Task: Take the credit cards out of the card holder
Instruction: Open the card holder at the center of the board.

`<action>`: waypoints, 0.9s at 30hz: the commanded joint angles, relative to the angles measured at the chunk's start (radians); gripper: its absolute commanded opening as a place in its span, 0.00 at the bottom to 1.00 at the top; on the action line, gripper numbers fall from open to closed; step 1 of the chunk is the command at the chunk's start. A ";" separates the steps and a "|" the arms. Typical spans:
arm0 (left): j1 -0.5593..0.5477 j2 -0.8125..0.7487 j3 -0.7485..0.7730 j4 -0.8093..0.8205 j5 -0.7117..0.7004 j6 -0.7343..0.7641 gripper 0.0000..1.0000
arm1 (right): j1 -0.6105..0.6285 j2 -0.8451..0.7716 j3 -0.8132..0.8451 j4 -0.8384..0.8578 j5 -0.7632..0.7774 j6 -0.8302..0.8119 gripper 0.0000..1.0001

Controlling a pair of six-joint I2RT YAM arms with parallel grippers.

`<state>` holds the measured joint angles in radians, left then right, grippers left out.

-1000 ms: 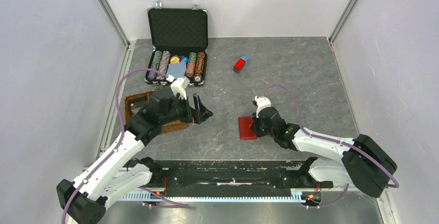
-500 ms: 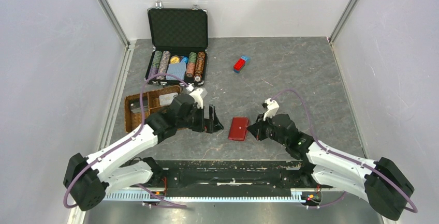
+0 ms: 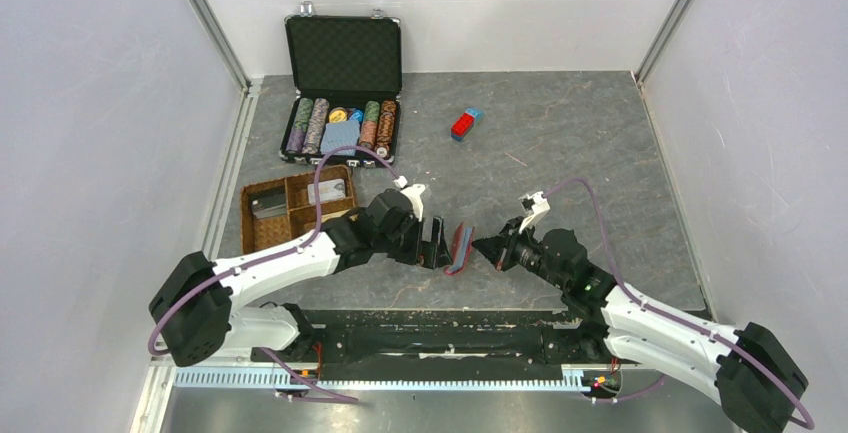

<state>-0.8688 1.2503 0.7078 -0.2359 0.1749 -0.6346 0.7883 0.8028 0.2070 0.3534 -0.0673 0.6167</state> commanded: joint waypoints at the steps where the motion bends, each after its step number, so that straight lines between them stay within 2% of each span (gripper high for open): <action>1: -0.030 0.013 0.034 0.092 -0.009 -0.034 0.99 | 0.003 -0.033 -0.018 0.093 -0.008 0.037 0.00; 13: -0.105 0.100 0.003 0.200 -0.020 -0.050 1.00 | 0.004 -0.079 -0.002 0.059 -0.002 0.054 0.00; 17: -0.106 0.120 0.016 0.182 -0.054 -0.028 0.98 | 0.003 -0.093 -0.018 0.023 0.023 0.040 0.00; 19: -0.107 0.107 0.025 0.155 -0.078 -0.015 0.98 | 0.003 -0.110 -0.021 -0.037 0.060 0.016 0.00; 25: -0.106 0.048 0.002 0.123 -0.158 -0.038 0.97 | 0.002 -0.148 -0.005 -0.318 0.341 -0.013 0.00; 27: -0.107 0.042 -0.016 0.137 -0.165 -0.060 0.96 | 0.002 -0.151 -0.012 -0.351 0.396 -0.016 0.00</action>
<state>-0.9710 1.3357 0.7071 -0.1211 0.0727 -0.6472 0.7883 0.6617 0.1921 0.1616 0.1299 0.6270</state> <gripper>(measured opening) 0.969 0.008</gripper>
